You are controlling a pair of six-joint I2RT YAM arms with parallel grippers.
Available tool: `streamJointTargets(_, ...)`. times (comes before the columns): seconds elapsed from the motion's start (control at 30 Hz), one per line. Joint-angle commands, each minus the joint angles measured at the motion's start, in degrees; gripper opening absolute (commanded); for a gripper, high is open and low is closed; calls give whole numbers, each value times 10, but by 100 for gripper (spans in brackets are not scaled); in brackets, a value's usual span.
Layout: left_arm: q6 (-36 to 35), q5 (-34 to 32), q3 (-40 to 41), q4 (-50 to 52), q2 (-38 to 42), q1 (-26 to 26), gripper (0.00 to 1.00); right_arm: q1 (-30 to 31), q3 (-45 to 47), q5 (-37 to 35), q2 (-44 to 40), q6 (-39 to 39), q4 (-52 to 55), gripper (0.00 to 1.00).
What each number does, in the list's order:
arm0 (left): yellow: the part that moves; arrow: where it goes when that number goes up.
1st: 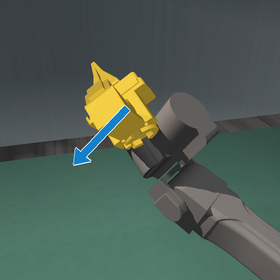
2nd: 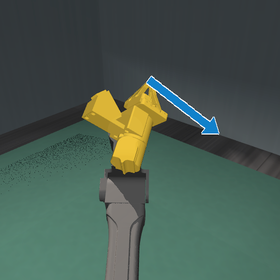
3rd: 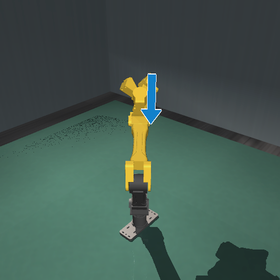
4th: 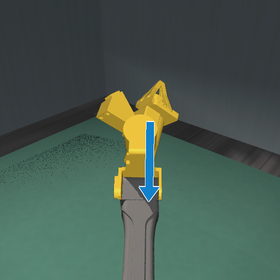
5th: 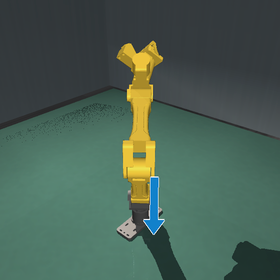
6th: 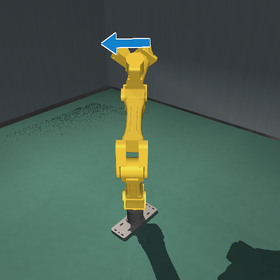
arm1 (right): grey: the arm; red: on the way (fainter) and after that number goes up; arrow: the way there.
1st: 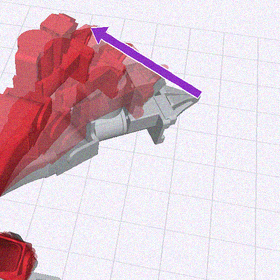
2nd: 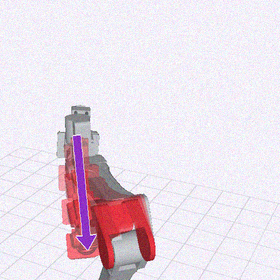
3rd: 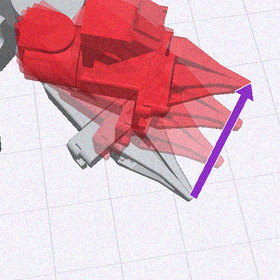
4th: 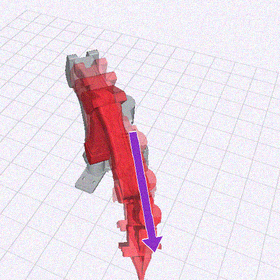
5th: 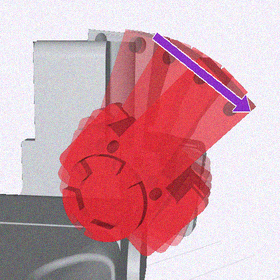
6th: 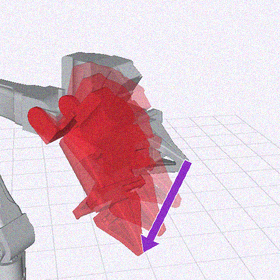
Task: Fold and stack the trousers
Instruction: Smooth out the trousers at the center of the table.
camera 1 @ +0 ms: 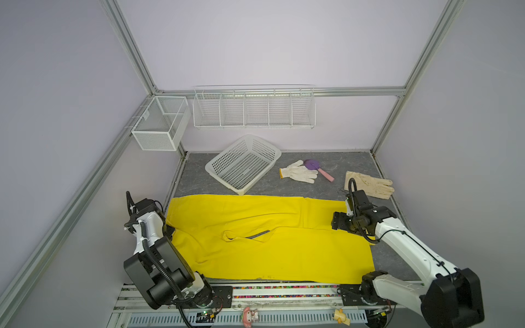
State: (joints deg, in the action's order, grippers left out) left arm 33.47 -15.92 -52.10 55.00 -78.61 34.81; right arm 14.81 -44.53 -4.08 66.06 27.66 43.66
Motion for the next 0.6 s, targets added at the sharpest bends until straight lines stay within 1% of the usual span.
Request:
streamJointTargets(0.0, 56, -65, 1, 33, 48, -1, 35, -26, 1, -17, 16, -2, -2, 89)
streamJointTargets(0.1, 64, -55, -5, 48, 79, -1, 47, -69, -11, -19, 41, -24, -11, 89)
streamJointTargets(0.13, 66, -44, -11, 61, 88, -1, 53, -83, -15, -15, 50, -30, -16, 89)
streamJointTargets(0.2, 67, -23, -18, 74, 106, -1, 59, -105, -33, -10, 68, -41, -25, 89)
streamJointTargets(0.27, 54, 41, -14, 60, 130, -2, 60, -116, -54, -8, 90, -49, -27, 89)
streamJointTargets(0.3, 58, 78, -9, 41, 141, -8, 61, -118, -78, -7, 103, -53, -28, 89)
streamJointTargets(0.33, 68, 102, -6, 22, 145, -16, 61, -121, -92, -7, 117, -54, -28, 89)
streamJointTargets(0.4, 95, 130, -16, 5, 129, -35, 62, -126, -115, -7, 141, -48, -28, 90)
streamJointTargets(0.47, 119, 140, -38, -7, 98, -68, 63, -129, -137, -7, 166, -42, -21, 90)
streamJointTargets(0.57, 153, 159, -69, -52, 47, -126, 63, -134, -158, 9, 189, -28, -27, 91)
